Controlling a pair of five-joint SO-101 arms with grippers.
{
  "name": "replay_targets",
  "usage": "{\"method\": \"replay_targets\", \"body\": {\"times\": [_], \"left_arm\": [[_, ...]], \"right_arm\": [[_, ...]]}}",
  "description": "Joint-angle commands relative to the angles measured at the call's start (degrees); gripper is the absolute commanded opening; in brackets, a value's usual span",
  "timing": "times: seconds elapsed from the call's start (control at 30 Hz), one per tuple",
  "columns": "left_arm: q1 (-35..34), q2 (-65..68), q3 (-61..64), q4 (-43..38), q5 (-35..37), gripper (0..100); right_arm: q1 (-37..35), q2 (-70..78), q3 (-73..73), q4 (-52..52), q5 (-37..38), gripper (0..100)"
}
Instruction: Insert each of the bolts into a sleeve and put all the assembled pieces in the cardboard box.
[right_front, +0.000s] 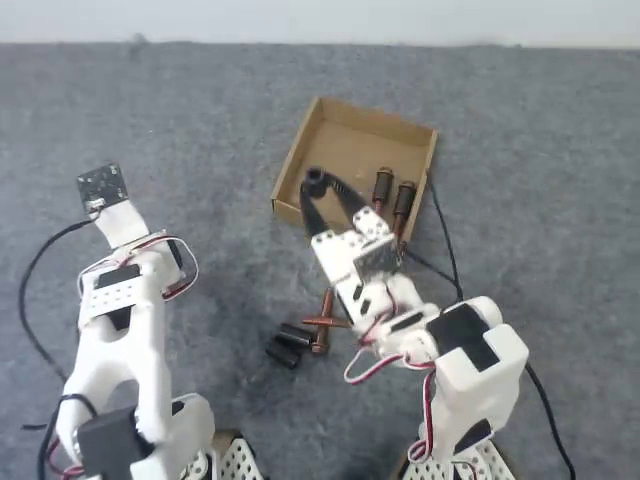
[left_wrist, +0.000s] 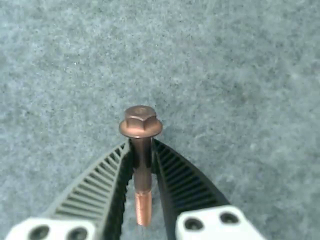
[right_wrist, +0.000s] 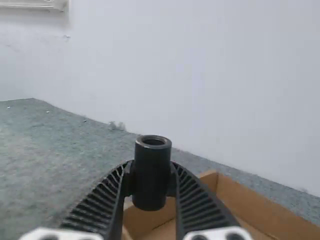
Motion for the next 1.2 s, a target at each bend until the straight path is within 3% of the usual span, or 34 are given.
{"method": "replay_targets", "body": {"times": [0.0,0.37,0.6,0.8,1.17], "left_arm": [[0.00,-2.99,-0.40,-1.32,-0.18,2],[0.09,-2.99,-0.40,-1.32,-0.18,2],[0.09,-2.99,-0.40,-1.32,-0.18,2],[0.09,-2.99,-0.40,-1.32,-0.18,2],[6.42,-3.52,-1.27,-2.20,-0.26,2]], "right_arm": [[-3.21,-1.10,3.52,-2.42,-0.09,0.6],[-10.68,-6.73,19.34,-12.53,-0.35,0.6],[-11.38,-9.36,26.37,-13.85,-0.53,0.6],[-10.51,-9.36,26.46,-13.67,-5.89,0.6],[-10.15,-9.19,26.37,-13.58,-6.15,0.6]]}}
